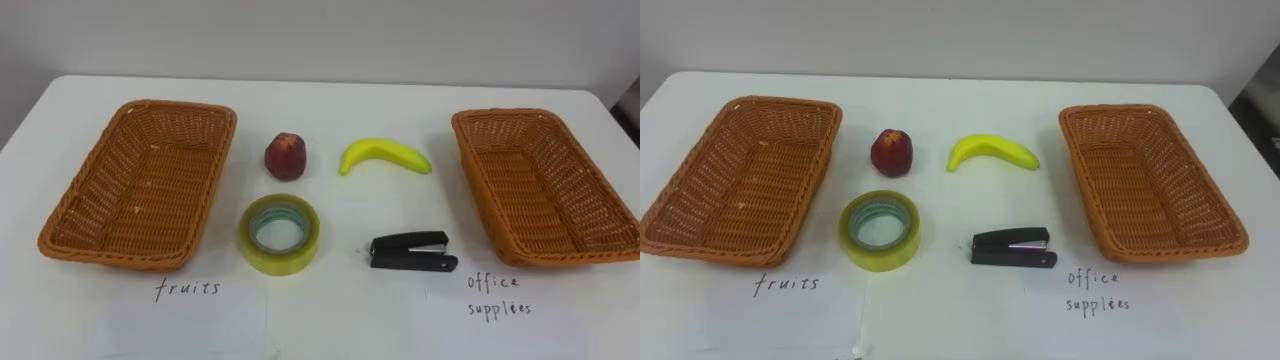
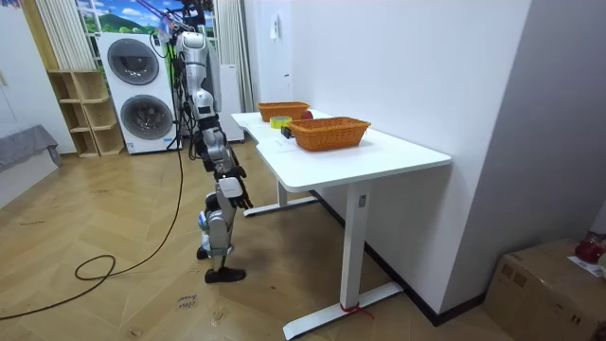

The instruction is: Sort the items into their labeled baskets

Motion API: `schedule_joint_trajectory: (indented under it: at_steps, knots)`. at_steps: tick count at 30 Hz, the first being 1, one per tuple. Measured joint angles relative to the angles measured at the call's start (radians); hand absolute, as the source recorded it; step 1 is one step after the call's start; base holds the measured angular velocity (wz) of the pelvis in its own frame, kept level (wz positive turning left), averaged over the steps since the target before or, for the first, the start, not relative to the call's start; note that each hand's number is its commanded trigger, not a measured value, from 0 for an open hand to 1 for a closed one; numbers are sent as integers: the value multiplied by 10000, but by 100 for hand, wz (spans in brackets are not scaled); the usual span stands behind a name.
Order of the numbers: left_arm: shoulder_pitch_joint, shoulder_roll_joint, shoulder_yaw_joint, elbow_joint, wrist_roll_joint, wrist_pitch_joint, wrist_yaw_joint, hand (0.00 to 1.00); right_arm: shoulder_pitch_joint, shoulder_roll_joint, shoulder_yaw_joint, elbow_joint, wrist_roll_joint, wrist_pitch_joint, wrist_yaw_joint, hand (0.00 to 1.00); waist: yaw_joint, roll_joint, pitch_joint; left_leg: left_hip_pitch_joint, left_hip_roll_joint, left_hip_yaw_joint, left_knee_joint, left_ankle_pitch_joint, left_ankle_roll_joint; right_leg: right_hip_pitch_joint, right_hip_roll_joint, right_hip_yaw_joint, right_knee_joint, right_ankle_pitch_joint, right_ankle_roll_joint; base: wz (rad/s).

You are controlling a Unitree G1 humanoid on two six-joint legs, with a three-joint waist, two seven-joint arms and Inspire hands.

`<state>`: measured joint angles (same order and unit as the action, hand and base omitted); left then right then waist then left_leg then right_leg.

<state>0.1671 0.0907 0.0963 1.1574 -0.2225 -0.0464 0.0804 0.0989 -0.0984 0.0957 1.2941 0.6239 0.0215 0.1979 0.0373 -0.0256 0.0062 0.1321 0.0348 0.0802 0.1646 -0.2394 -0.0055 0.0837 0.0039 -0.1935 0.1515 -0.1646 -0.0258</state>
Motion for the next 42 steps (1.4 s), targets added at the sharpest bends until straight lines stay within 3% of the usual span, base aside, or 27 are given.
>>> schedule_joint_trajectory:
  at_steps: [6, 11, 24, 32, 36, 42]
  knots:
    - [2, 0, 5, -9, 75, 0, 62, 0, 5, 1, 14, -16, 43, -3, -26, 0, 3, 5, -8, 19, 0, 0, 6, 0, 0, 26, 2, -7, 0, 0, 0, 0]
    - [-34, 16, 7, -67, 1066, -58, 564, 0, -12, -17, 200, 23, -53, -6, -39, 0, -7, -65, -52, 35, 1, 6, 5, 0, 0, 35, 3, -6, -1, 0, -1, 0]
    - [91, 107, -9, -110, 1075, -81, 945, 0, 15, -17, 161, 16, 47, -4, -132, 0, -39, -157, -29, 28, 4, -7, -6, 0, 0, 27, 19, -4, -6, -1, -1, 0]
    - [448, 140, 13, -187, 1072, -63, 1467, 0, 226, -18, -514, 15, 210, -69, -518, 0, -166, -142, -19, -10, 2, 10, -32, 0, 0, -20, 20, 8, -7, -3, 2, 0]
    - [607, 139, 75, -187, 1079, 59, 1645, 0, 430, -19, -818, 5, 1419, -20, -820, 0, -318, -173, -16, 5, 1, 16, -40, 0, 0, -27, 14, 30, 3, -4, 4, 0]
    - [647, 142, 908, -216, 1919, 240, 1727, 0, 465, -47, -2558, 163, 1592, 20, -1552, 0, -497, -224, -19, 127, 7, 101, -37, -1, 1, -27, 80, 161, 9, -15, 9, -5]
